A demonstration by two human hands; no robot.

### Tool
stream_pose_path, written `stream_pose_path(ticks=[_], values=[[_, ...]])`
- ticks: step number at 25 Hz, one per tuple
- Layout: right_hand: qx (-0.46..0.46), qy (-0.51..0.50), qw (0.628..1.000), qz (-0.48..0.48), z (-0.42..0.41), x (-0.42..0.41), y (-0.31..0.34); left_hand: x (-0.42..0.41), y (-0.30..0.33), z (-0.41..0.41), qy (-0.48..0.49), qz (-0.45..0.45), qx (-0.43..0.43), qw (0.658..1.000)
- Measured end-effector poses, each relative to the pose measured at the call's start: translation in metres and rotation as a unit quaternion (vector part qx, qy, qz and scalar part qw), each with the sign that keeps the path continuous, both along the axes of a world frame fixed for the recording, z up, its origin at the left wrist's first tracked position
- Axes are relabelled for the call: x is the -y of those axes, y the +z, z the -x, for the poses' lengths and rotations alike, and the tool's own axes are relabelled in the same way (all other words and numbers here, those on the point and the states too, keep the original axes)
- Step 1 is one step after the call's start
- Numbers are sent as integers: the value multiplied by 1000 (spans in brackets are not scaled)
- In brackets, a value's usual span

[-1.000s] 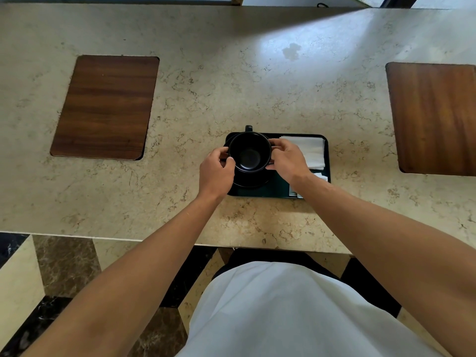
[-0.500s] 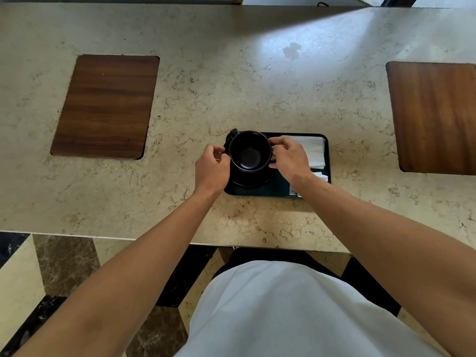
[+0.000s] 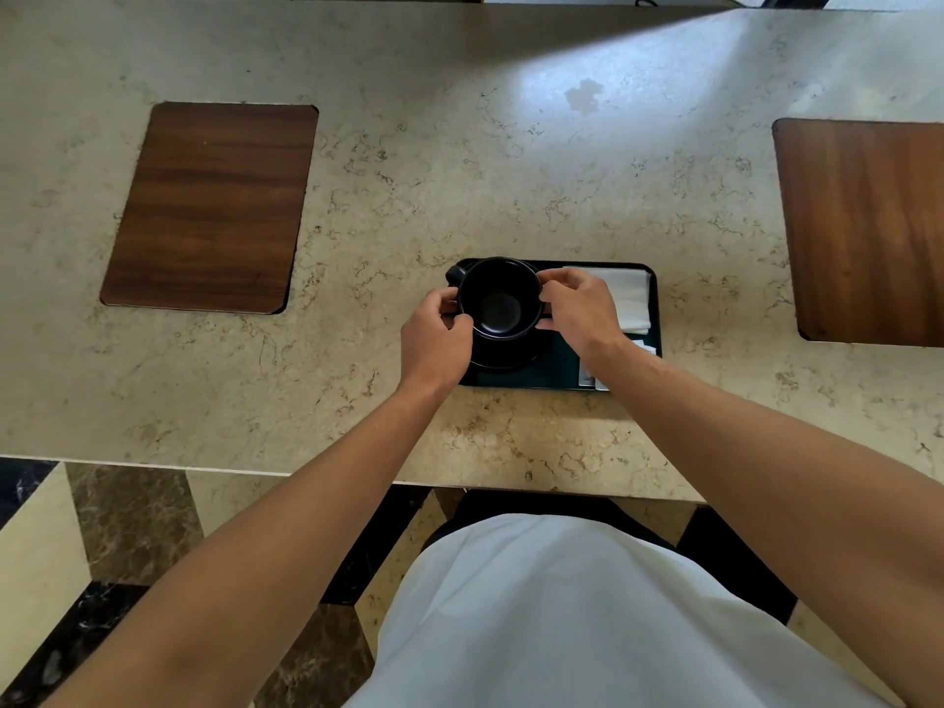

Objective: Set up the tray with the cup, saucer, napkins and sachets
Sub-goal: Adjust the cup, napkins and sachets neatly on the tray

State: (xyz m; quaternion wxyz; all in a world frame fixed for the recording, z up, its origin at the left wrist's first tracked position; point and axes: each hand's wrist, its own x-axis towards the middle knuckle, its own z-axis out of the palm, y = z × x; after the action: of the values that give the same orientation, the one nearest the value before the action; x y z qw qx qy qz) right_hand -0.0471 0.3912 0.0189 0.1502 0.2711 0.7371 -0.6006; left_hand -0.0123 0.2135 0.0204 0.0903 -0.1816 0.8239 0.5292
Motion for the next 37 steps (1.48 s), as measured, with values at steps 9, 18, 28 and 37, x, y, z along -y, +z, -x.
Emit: stream_pose_path(ticks=[9,18,28,37], values=[[-8,26,999,-35,12,5,0,-5,-5,-25,29,-42,22,998],[-15,22,999,-18,11,6,-1,-7,-3,-27,33,-42,20,998],[-31,27,999,-18,4,2,-3,-7,-4,-24,44,-29,14,999],[-47,81,966,-242,-16,-13,1,20,-21,0,38,79,86,992]])
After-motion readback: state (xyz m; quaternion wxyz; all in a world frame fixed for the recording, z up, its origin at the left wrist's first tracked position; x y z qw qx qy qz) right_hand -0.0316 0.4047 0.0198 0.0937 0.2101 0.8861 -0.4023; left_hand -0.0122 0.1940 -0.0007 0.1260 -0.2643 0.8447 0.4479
